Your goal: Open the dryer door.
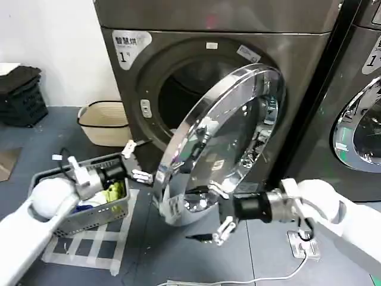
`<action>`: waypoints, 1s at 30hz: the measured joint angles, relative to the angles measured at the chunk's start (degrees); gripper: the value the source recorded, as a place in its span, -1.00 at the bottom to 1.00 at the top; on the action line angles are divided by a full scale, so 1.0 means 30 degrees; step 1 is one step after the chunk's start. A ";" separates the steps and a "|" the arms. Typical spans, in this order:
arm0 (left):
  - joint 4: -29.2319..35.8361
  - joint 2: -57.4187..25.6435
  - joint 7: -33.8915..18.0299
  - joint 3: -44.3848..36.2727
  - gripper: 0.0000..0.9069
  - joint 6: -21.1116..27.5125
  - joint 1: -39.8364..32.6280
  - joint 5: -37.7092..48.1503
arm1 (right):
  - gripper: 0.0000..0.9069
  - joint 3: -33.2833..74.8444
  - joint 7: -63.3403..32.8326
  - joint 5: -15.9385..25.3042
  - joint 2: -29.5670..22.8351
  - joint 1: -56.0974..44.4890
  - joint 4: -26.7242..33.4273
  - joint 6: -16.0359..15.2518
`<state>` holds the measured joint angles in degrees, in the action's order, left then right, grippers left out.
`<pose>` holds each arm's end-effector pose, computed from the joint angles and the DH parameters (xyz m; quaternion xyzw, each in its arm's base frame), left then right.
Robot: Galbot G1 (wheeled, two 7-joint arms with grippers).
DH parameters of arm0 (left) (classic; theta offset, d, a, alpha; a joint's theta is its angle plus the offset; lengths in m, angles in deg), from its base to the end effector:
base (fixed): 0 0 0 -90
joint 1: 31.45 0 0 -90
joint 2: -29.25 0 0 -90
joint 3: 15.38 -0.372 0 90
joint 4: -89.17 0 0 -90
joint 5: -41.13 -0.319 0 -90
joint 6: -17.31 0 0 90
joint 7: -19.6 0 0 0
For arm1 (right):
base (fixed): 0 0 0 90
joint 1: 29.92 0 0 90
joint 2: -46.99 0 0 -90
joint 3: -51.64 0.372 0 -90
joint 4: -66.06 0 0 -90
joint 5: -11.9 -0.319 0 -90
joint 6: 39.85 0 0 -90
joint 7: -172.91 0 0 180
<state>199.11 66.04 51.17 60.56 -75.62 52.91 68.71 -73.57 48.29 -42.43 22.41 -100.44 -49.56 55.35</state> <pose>0.3107 0.1672 -0.1863 0.4497 0.8614 0.2271 0.0648 0.3043 -0.1439 -0.1556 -0.7258 0.6828 -0.0815 0.0176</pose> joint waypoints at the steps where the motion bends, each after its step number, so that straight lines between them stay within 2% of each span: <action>1: 0.0098 0.0052 0.0012 -0.0270 1.00 -0.0005 -0.0174 0.0003 | 1.00 0.0855 0.0125 0.0015 0.0179 -0.0823 -0.0011 0.0184; 4: 0.0342 0.0179 0.0041 -0.0916 1.00 -0.0043 -0.0526 0.0012 | 1.00 0.3647 -0.0197 -0.0027 0.0700 -0.3725 -0.0183 0.1035; 8: 0.0569 0.0436 0.0044 -0.1777 1.00 -0.0103 -0.0980 -0.0028 | 1.00 0.7392 -0.0949 0.0029 0.0765 -0.7732 -0.0457 0.1523; 13: 0.0742 0.0944 0.0025 -0.2564 1.00 -0.0105 -0.1446 -0.0061 | 1.00 1.3320 -0.2011 0.0568 -0.0352 -1.3709 -0.1146 0.2620; 21: 0.0885 0.1719 -0.0044 -0.4051 1.00 -0.0434 -0.2277 -0.0053 | 1.00 2.1667 -0.3793 0.1972 -0.4610 -2.2514 -0.2231 0.4546; 26: 0.0726 0.2173 -0.0407 -0.4849 1.00 -0.0540 -0.2762 -0.0080 | 1.00 2.5061 -0.5197 0.2647 -0.7833 -2.5484 -0.2480 0.5502; 30: 0.0482 0.2596 -0.0737 -0.5691 1.00 -0.0696 -0.3337 -0.0099 | 1.00 2.7333 -0.6426 0.3263 -1.0175 -2.6640 -0.2274 0.6128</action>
<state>200.56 73.83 48.96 43.48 -77.71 42.90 68.41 8.43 29.01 -32.64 -8.12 -180.36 -56.38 73.73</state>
